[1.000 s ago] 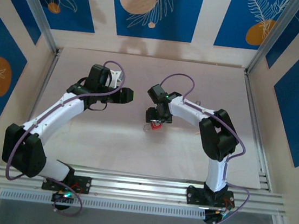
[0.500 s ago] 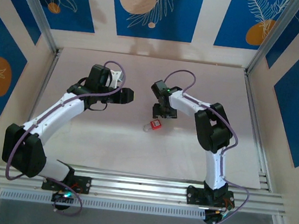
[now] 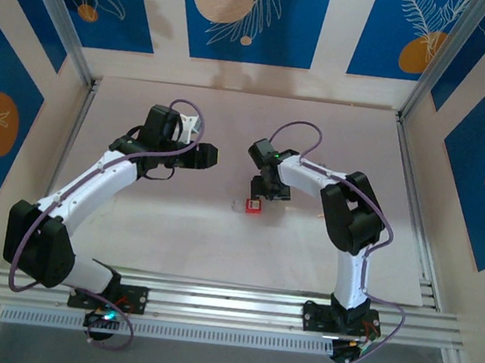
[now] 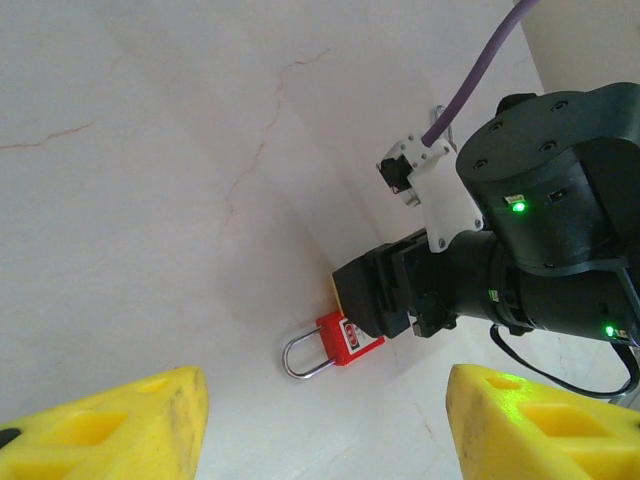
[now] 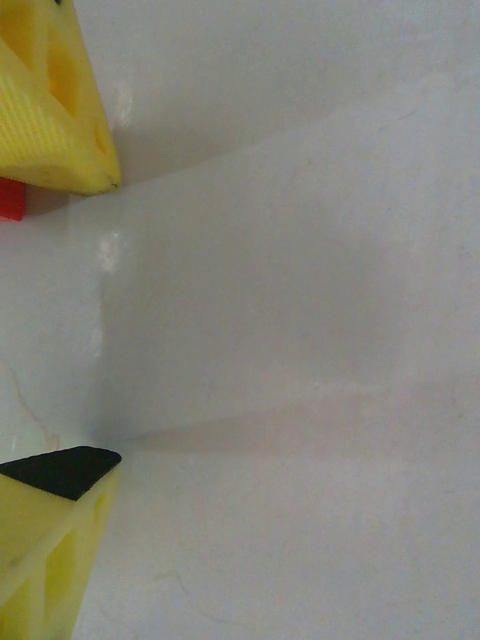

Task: Unlock with the key

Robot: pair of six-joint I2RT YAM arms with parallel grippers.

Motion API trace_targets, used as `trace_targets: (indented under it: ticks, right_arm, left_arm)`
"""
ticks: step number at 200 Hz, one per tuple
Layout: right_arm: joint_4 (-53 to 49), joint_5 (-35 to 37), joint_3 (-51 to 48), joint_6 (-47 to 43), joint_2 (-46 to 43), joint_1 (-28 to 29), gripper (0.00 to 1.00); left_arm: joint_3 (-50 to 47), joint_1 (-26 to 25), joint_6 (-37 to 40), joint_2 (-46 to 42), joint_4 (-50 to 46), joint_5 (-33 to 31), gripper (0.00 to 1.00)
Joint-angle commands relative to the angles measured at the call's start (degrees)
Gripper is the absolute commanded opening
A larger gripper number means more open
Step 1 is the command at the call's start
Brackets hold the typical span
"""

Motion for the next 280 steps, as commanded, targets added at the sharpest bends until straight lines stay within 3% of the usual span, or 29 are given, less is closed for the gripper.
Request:
trace_targets:
  ticks: [1,22,52,71,94,131,176,280]
  right_arm:
    - [-2.9,-0.1,-1.7,-0.5,-6.0,-0.5,0.69]
    - [0.1,-3.1,-9.6,0.4,-14.1,-4.7,0.68]
    - [4.7,-11.5,-21.2,2.3,-26.3,-20.3,0.64]
    - [3.3,-12.6,-21.9,2.9,-27.7,-28.6,0.59]
    - [2.0,-10.6,-22.0,3.7,-26.6,-33.8,0.53]
    - [4.5,-13.5,-23.1,3.1,-25.2,-38.4,0.43]
    - [7.5,-22.7,-25.1,4.1,-22.2,-42.9,0.41]
    - [9.7,-23.1,-26.0,4.1,-19.5,-42.2,0.36]
  left_arm:
    - [-0.2,-1.0,1.1,-0.7,-0.9,0.7,0.64]
    - [0.0,-1.2,1.1,-0.7,-1.1,0.9,0.64]
    - [-0.2,-1.8,0.8,-0.6,-0.7,1.4,0.64]
    - [0.0,-2.2,0.2,0.2,-0.4,2.9,0.64]
    - [-0.2,-3.0,0.2,0.3,-0.3,2.8,0.64]
    - [-0.2,-3.9,0.6,0.8,-0.7,2.0,0.64]
    - [0.1,-5.0,0.9,1.6,-1.2,2.1,0.64]
    - [0.4,-6.0,1.5,1.8,-1.9,1.5,0.64]
